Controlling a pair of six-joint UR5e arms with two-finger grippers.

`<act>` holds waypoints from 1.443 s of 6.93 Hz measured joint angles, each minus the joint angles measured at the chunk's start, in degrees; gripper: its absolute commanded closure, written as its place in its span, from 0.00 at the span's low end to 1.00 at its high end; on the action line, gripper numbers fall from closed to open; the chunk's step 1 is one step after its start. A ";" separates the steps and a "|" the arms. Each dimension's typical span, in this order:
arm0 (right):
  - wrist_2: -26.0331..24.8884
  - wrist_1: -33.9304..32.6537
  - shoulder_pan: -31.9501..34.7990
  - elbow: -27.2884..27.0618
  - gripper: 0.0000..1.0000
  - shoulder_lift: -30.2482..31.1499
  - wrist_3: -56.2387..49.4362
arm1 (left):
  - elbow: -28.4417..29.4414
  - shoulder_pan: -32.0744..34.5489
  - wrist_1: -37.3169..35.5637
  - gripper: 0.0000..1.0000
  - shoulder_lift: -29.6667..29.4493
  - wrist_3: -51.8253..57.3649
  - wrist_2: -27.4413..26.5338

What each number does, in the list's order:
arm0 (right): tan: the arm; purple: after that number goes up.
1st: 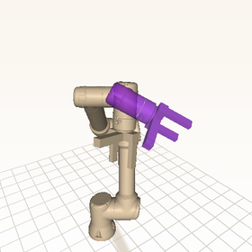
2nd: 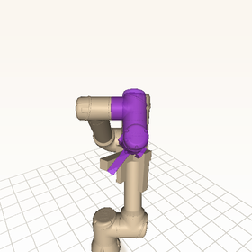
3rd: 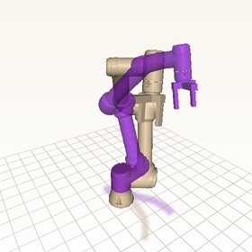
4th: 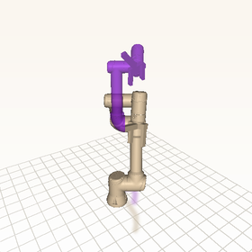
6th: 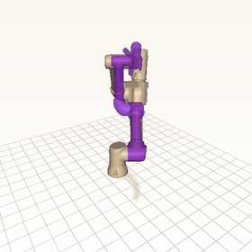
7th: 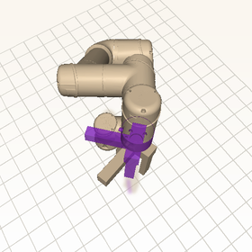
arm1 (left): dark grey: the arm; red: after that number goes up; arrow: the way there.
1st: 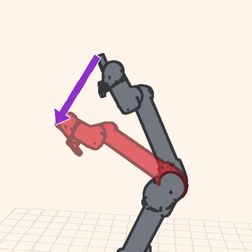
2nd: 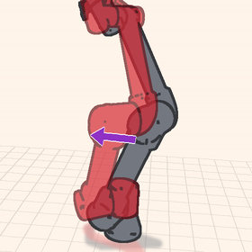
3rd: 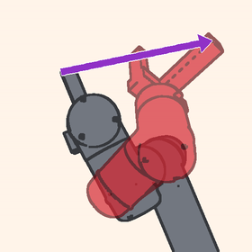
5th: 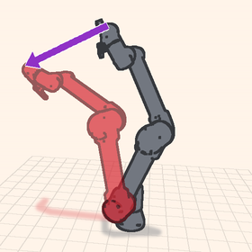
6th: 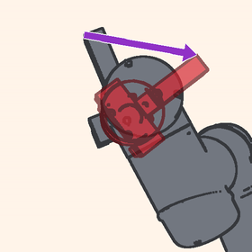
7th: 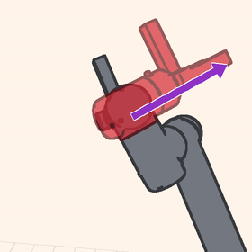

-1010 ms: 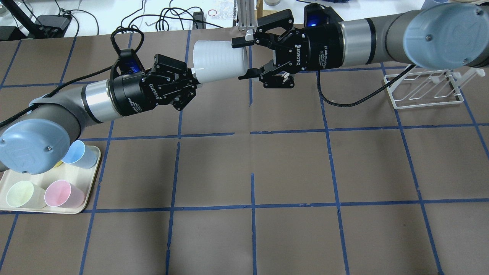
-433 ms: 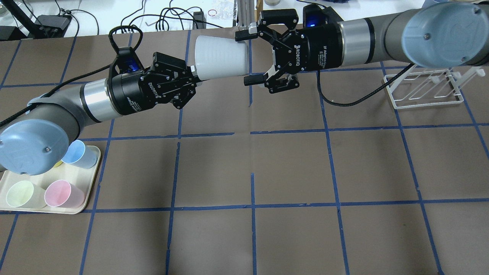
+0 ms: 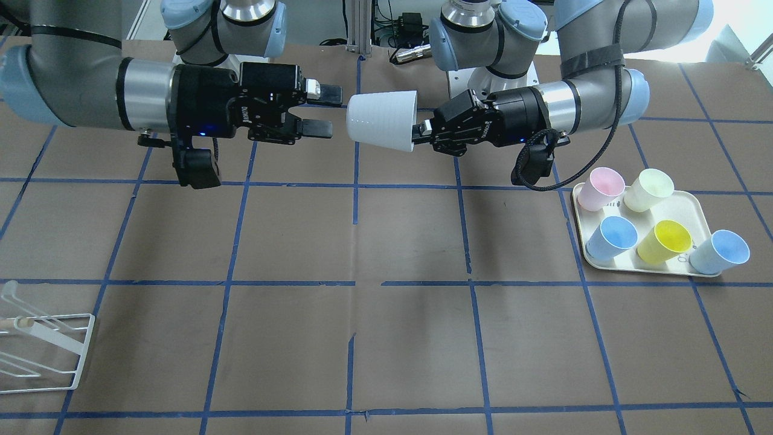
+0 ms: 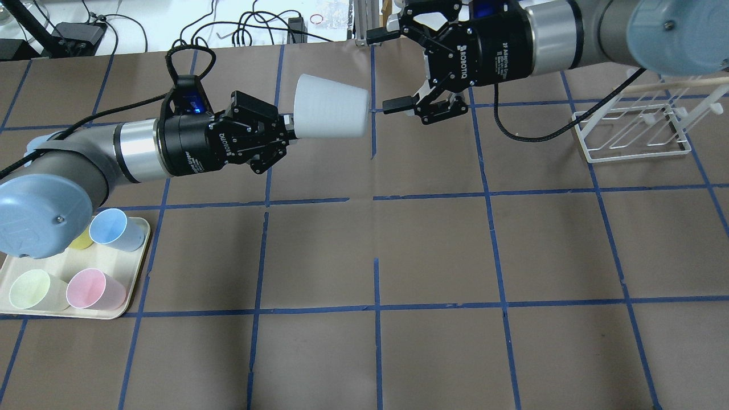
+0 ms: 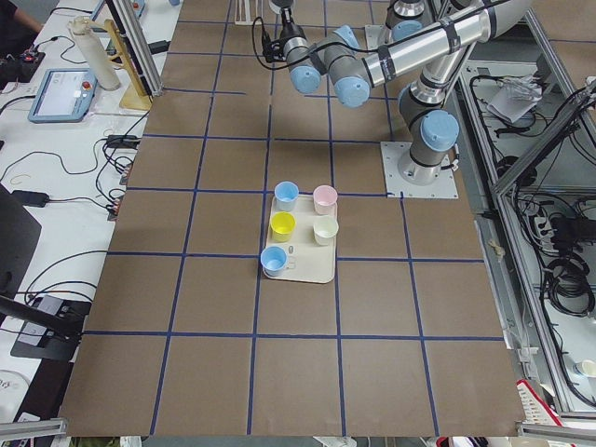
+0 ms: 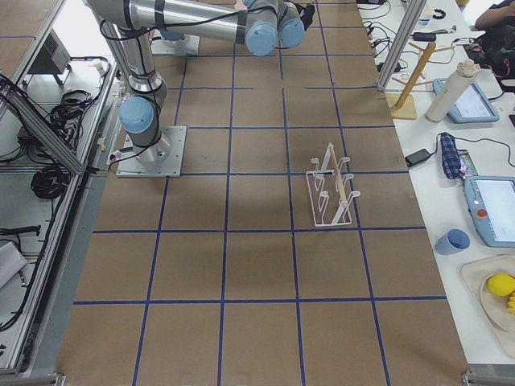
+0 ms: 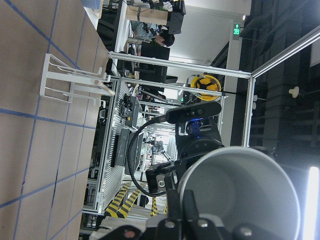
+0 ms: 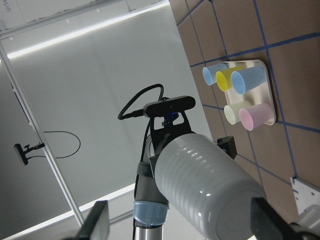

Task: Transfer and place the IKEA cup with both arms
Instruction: 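Carry the cup with the left gripper to the tray while the right gripper returns, then lower the cup with the left gripper onto the tray beside the blue cup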

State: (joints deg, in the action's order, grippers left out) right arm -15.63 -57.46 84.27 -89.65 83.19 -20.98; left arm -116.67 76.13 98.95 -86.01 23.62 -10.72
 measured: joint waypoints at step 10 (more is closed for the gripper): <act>-72.67 -30.59 3.41 0.46 0.00 1.04 23.87 | 15.63 -34.91 -4.44 1.00 1.41 33.94 -68.69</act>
State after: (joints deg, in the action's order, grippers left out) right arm -88.30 -88.05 87.68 -89.19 84.24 2.89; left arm -101.04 41.22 94.50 -84.60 57.56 -79.41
